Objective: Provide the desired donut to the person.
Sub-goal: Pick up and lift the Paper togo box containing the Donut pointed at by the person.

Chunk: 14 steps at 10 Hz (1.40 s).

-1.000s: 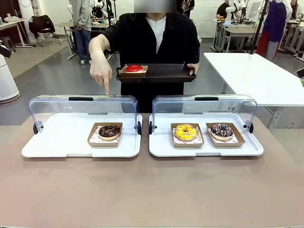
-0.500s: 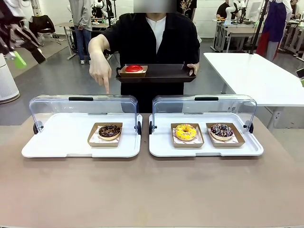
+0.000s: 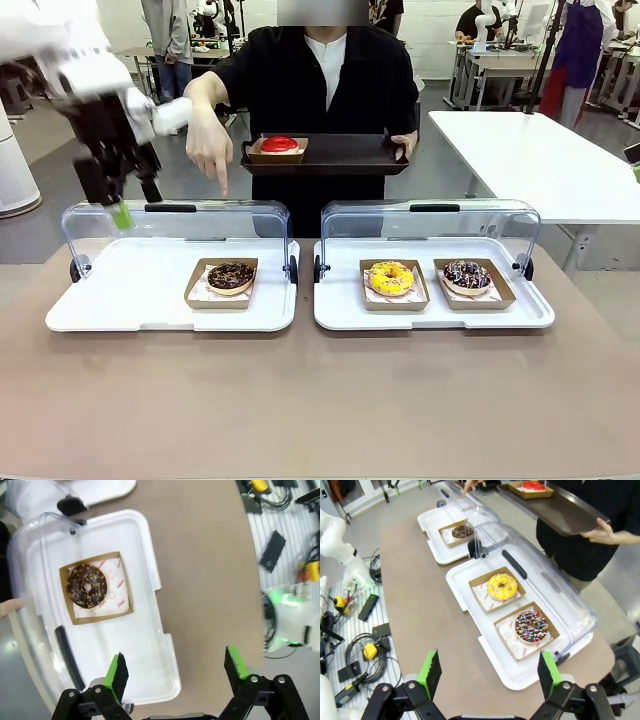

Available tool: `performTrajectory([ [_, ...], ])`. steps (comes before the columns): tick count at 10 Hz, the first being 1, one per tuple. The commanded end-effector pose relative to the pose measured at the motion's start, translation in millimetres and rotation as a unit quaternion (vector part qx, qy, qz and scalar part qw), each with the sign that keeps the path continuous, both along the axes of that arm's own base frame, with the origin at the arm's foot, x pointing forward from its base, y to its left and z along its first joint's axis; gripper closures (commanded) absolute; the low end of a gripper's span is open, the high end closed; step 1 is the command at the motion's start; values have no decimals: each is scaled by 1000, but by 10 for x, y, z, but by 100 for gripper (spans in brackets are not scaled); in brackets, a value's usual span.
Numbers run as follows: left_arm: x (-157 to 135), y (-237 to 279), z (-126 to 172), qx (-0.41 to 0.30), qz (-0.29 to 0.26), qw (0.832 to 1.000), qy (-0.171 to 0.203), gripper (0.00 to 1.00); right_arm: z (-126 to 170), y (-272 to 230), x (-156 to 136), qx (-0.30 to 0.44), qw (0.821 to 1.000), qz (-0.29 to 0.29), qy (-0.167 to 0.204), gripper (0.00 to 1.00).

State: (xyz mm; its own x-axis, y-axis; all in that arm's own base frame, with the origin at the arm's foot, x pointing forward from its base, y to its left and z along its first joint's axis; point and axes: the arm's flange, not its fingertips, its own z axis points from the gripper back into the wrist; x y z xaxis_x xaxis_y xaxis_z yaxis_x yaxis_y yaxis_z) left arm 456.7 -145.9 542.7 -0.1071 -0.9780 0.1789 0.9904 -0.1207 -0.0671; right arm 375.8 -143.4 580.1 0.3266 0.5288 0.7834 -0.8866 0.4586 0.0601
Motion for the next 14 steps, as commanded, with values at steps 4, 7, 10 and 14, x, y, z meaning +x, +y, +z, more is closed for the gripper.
performTrajectory([
  [4, -80, -163, -905, 32, 4, 998, -54, 0, 5, -3, 24, 13, 1000, 7, -11, 0],
  [7, -191, -169, -965, 3, 10, 998, -68, 0, 5, -3, 24, 13, 1000, 7, -11, 0],
  [10, -60, -186, -1001, 20, -6, 998, -52, 0, 5, -3, 24, 13, 1000, 7, -11, 0],
  [14, -60, -186, -1001, 20, -6, 998, -52, 0, 5, -3, 24, 13, 1000, 7, -11, 0],
])
